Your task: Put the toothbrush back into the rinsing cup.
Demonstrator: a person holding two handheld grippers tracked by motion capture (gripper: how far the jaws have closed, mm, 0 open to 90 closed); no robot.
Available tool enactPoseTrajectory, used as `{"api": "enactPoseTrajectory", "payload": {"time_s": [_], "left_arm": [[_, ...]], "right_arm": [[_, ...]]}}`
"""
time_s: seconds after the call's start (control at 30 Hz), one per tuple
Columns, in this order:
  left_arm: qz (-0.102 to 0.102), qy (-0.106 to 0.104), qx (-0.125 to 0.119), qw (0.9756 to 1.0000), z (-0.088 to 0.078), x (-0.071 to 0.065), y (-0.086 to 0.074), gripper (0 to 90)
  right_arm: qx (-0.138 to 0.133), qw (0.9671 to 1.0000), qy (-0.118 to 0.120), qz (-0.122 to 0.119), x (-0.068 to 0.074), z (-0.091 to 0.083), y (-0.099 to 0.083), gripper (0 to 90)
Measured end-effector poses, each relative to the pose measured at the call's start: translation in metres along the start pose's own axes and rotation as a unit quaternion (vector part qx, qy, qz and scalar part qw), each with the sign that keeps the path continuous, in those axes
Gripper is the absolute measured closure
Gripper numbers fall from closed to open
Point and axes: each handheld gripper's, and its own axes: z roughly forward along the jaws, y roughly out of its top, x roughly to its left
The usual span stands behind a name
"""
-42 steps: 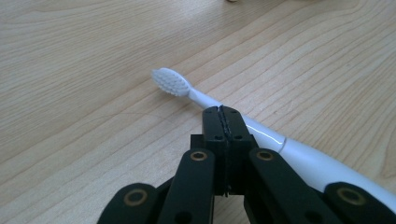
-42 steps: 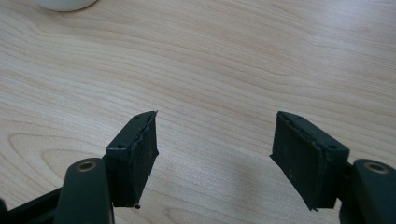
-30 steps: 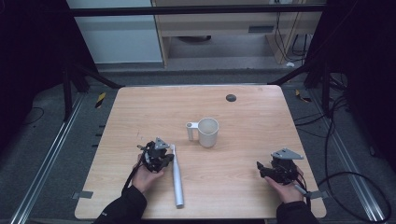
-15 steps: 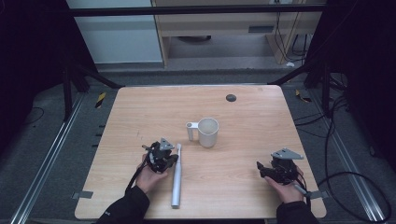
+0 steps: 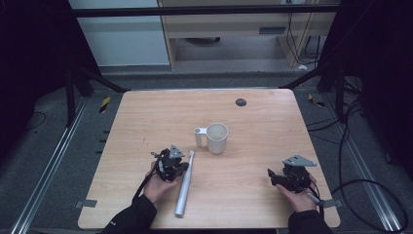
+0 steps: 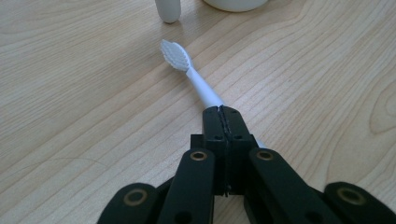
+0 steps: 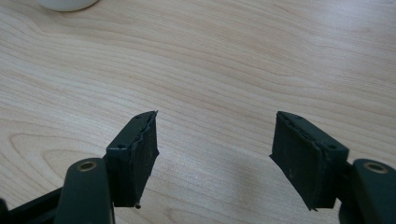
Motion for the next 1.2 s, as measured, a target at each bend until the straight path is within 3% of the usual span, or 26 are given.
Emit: {"api": "enactPoseTrajectory", "payload": {"time_s": [0.43,0.73,0.8,0.97,1.2], "left_arm": [[0.013,-0.007,-0.001,0.9999,-0.003,-0.005,0.001,89.5],[-0.016,0.002,-0.03,0.9994,-0.03,0.006,0.0,88.8],[-0.028,0.009,-0.036,0.9989,-0.041,0.01,-0.001,84.8],[-0.036,0.018,-0.03,0.9987,-0.051,0.012,-0.003,80.4],[-0.045,0.026,-0.018,0.9985,-0.057,0.008,-0.001,67.5]], "right_arm": [[0.001,1.0,0.0,0.0,0.0,0.0,0.0,31.2],[-0.004,1.0,-0.003,0.006,-0.003,-0.002,0.0,31.1],[-0.003,0.9999,-0.006,0.009,-0.004,-0.003,0.0,31.0],[-0.004,0.9999,-0.011,0.005,-0.005,-0.004,-0.001,30.8],[-0.004,0.9999,-0.015,0.004,-0.006,-0.004,0.0,30.2]]}}
